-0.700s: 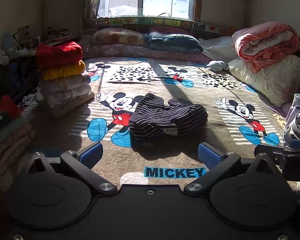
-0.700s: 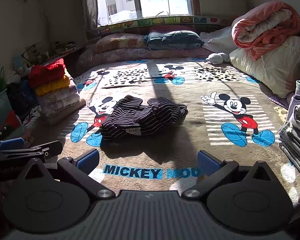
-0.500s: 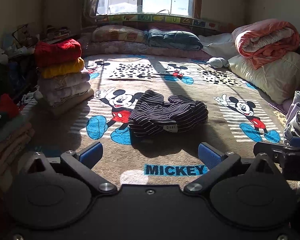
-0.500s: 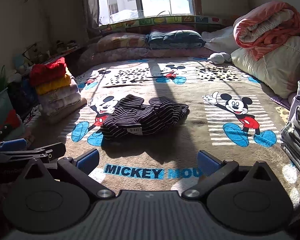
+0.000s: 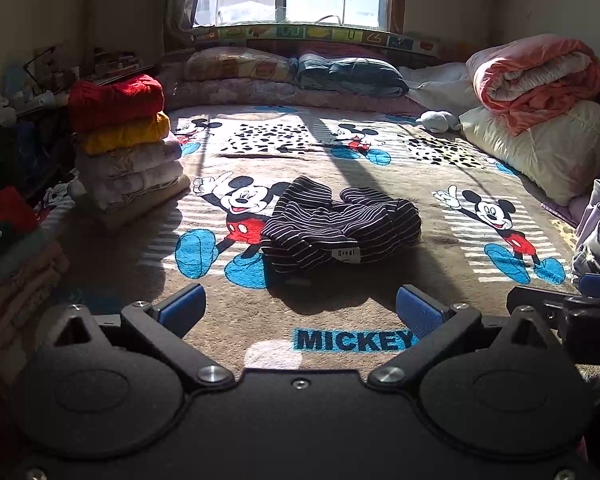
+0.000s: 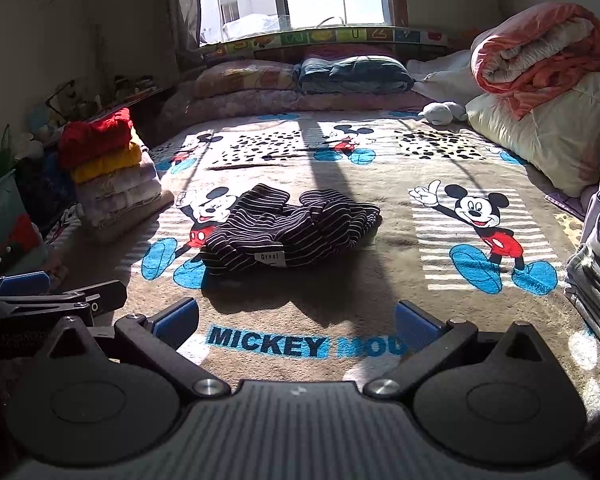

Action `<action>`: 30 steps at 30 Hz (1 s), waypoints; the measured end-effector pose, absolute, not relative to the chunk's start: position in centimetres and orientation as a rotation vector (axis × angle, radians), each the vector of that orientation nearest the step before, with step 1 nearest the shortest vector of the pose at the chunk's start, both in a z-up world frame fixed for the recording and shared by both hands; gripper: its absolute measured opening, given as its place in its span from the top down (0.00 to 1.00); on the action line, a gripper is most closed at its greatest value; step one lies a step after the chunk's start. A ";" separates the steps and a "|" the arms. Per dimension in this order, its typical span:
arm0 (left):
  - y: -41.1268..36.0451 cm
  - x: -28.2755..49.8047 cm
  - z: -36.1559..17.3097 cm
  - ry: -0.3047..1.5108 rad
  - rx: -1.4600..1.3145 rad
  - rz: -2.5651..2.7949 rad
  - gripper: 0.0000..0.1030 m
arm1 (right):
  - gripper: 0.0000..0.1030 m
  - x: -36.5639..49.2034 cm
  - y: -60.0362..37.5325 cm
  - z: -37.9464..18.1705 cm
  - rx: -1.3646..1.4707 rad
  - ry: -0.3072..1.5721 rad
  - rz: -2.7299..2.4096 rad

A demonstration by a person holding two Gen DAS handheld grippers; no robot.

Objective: Fold clothes
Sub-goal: 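Move both grippers toward the folded navy striped shirt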

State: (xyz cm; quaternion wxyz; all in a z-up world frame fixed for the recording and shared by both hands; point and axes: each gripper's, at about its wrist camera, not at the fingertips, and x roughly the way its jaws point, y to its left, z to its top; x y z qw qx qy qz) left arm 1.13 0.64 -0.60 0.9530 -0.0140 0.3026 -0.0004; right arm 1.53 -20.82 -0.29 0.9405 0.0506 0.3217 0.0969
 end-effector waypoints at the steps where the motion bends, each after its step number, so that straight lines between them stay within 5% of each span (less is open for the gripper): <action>1: 0.6 1.2 -0.6 0.617 -0.029 0.000 0.00 | 0.00 1.6 -20.8 -0.3 0.103 0.658 0.198; 30: 0.9 1.8 -0.7 0.630 -0.031 0.006 0.00 | 0.00 2.3 -20.9 -1.0 0.102 0.674 0.215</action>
